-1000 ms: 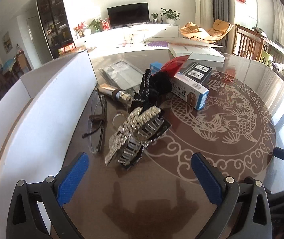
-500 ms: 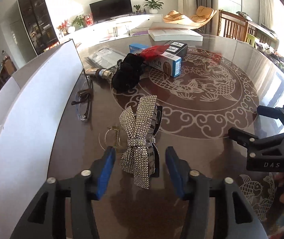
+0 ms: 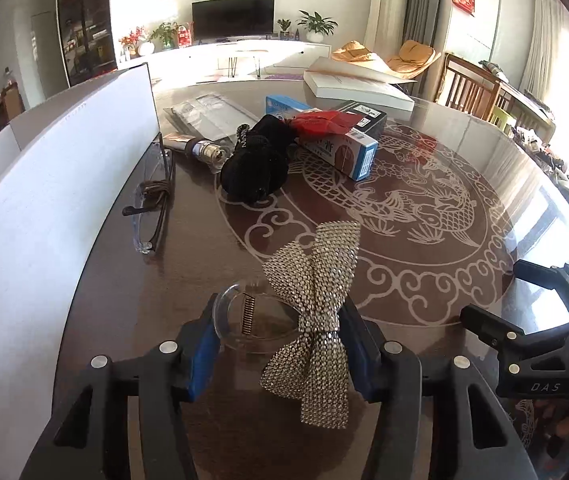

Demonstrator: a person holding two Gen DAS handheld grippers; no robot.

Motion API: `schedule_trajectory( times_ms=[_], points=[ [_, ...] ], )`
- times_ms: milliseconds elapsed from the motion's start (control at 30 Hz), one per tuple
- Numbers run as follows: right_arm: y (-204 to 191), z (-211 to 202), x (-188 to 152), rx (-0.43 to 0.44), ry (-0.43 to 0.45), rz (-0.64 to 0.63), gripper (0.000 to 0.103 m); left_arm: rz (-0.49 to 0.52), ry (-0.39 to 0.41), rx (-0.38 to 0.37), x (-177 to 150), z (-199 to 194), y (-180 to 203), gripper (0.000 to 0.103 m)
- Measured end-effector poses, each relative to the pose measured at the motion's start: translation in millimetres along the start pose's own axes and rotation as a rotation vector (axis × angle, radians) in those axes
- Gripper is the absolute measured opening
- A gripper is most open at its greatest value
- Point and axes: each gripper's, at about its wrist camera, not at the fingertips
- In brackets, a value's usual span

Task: Organize objects
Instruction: 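Grasp the black knit hat with the right tool while the left tool holds the bow clip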

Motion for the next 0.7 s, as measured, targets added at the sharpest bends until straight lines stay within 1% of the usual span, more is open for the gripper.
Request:
schedule_trajectory(
  times_ms=[100,167,200,267,300,333,367,400,433,467,500,567,633,667,700],
  points=[
    [0.0,0.0,0.1,0.000,0.000,0.000,0.103,-0.023,0.007,0.103,-12.0,-10.8,-4.8,0.052],
    [-0.4,2.0,4.1,0.020,-0.005,-0.002,0.103,-0.096,0.001,0.129,-18.9,-16.1,-19.2,0.052],
    [-2.3,3.4,8.7,0.048,-0.010,0.000,0.103,-0.137,-0.002,0.130,-20.9,-16.8,-27.3,0.052],
    [-11.2,3.0,23.8,0.168,-0.001,0.030,0.103,-0.196,-0.003,0.113,-22.9,-15.0,-39.5,0.052],
    [-21.3,3.8,36.4,0.224,-0.004,0.024,0.103,-0.208,-0.009,0.114,-23.6,-12.8,-41.8,0.052],
    [-35.9,5.3,51.7,0.277,-0.009,-0.004,0.103,-0.209,-0.017,0.118,-23.8,-9.9,-41.8,0.052],
    [-52.0,7.2,68.6,0.328,-0.008,-0.038,0.100,-0.208,-0.020,0.116,-23.7,-7.6,-41.0,0.052],
    [-68.9,10.5,85.9,0.364,-0.011,-0.071,0.093,-0.198,-0.028,0.123,-23.9,-4.0,-39.4,0.052],
    [-85.8,17.1,102.9,0.369,-0.021,-0.098,0.088,-0.195,-0.028,0.123,-24.0,-2.7,-38.1,0.052],
    [-99.4,26.1,120.1,0.356,-0.034,-0.114,0.078,-0.190,-0.028,0.127,-23.9,-2.6,-37.2,0.052],
    [-109.8,36.7,135.3,0.342,-0.048,-0.114,0.075,-0.192,-0.026,0.125,-24.2,-2.6,-37.4,0.052],
    [-121.5,61.2,158.3,0.310,-0.089,-0.090,0.074,-0.202,-0.024,0.116,-25.0,-3.5,-39.3,0.052],
    [-123.7,79.0,166.8,0.300,-0.122,-0.059,0.055,-0.210,-0.023,0.108,-25.7,-4.1,-41.3,0.051],
    [-123.5,82.7,166.7,0.321,-0.136,-0.053,0.032,-0.214,-0.023,0.103,-25.8,-4.3,-42.0,0.051],
    [-122.4,79.7,163.6,0.323,-0.127,-0.054,0.032,-0.218,-0.023,0.097,-25.9,-4.5,-43.0,0.051]
  ],
)
Point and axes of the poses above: each gripper's, at about its wrist camera, not at the fingertips, and z roughly the way its jaws point, y to its right, x to its top, and after that the axes turned 1 degree about x, right-handed
